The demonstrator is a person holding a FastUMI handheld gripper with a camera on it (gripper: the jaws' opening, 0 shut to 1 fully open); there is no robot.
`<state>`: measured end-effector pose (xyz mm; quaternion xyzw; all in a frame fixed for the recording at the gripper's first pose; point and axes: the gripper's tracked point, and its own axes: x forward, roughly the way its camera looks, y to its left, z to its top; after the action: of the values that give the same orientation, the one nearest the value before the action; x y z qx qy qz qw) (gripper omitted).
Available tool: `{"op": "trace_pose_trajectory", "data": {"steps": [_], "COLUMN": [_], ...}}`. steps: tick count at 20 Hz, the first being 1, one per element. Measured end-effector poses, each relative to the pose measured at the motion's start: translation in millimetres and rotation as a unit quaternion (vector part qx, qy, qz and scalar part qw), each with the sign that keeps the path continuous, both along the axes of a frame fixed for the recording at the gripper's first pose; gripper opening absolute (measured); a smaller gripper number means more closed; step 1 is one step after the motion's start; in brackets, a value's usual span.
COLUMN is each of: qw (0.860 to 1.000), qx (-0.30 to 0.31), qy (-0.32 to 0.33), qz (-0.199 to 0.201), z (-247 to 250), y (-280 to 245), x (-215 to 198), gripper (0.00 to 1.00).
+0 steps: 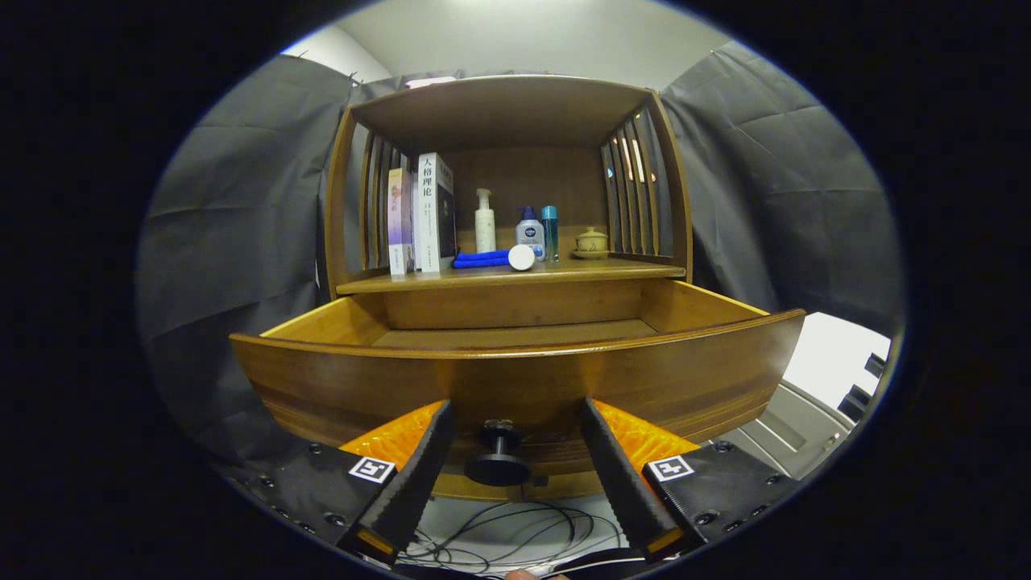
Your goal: Pull open the drawer, take out the items inside it, and place them on the countertop above the cabinet.
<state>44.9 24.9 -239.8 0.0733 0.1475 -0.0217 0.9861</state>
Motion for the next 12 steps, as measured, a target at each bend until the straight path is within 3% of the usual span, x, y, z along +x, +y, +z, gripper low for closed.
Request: {"op": "trace_pose_trajectory", "data": {"steps": [12], "qw": [1.0], "qx": [-0.001], "qy": [-0.029], "qz": [0.01], "z": [11.2], "y": [4.3], "x": [25.6], "gripper": [0.98]}}
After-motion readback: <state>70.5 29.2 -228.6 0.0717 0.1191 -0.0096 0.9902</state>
